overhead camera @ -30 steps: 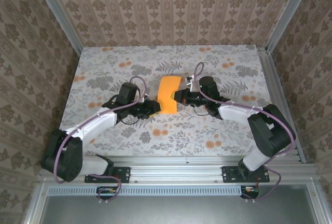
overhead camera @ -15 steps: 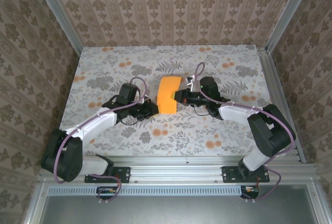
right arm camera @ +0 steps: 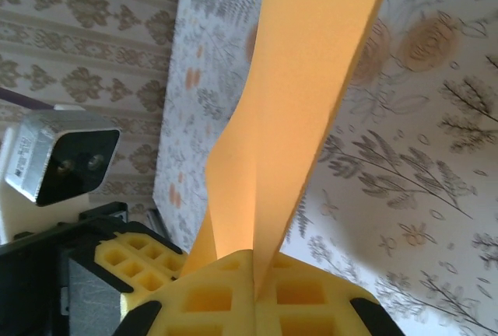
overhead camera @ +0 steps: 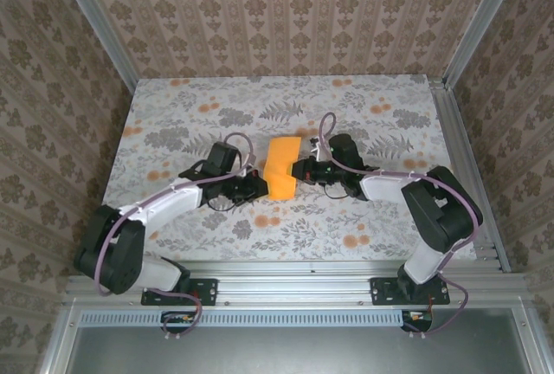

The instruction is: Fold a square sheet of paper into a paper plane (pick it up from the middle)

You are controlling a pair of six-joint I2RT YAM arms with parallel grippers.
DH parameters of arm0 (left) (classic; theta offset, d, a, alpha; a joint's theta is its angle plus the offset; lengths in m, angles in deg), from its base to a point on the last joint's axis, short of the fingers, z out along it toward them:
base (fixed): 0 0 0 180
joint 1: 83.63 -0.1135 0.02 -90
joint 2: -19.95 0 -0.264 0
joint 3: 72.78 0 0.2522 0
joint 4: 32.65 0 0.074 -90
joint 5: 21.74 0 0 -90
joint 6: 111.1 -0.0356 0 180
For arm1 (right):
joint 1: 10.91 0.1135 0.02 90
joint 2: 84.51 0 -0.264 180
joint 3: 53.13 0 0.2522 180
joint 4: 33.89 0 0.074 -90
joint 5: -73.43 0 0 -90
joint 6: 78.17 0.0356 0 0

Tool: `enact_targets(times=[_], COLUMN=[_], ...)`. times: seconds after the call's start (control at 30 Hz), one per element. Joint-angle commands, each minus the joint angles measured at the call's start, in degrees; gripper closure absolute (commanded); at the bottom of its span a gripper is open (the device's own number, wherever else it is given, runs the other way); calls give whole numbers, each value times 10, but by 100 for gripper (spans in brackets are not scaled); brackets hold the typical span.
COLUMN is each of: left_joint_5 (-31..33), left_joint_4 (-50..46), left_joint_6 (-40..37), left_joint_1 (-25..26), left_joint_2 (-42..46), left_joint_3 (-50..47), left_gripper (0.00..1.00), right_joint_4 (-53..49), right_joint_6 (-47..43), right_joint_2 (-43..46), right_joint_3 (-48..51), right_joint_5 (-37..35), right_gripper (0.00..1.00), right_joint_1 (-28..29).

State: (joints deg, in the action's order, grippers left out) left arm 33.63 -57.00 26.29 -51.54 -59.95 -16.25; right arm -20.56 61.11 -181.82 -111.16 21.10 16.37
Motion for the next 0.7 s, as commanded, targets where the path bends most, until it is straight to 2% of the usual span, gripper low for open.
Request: enact_targets(times=[0.0, 0.23, 0.57, 0.67], left_joint_5=[9, 15, 19, 19], left_joint_4=[23, 34, 30, 25], left_joint_6=[8, 6, 7, 5], left_joint_1=[13, 34, 46, 50], left_joint_2=[-33, -88, -130, -139], left_joint_3=[-6, 23, 53, 62], left_gripper=[100, 100, 100, 100], right_joint_4=[-32, -105, -318, -359], right_joint_6=[-36, -82, -182, -200], right_joint_2=[-20, -21, 19, 36], right_joint_3=[11, 8, -37, -47], right_joint_5=[-12, -40, -137, -165], right_gripper=[93, 81, 51, 48], right_joint_1=[5, 5, 3, 0])
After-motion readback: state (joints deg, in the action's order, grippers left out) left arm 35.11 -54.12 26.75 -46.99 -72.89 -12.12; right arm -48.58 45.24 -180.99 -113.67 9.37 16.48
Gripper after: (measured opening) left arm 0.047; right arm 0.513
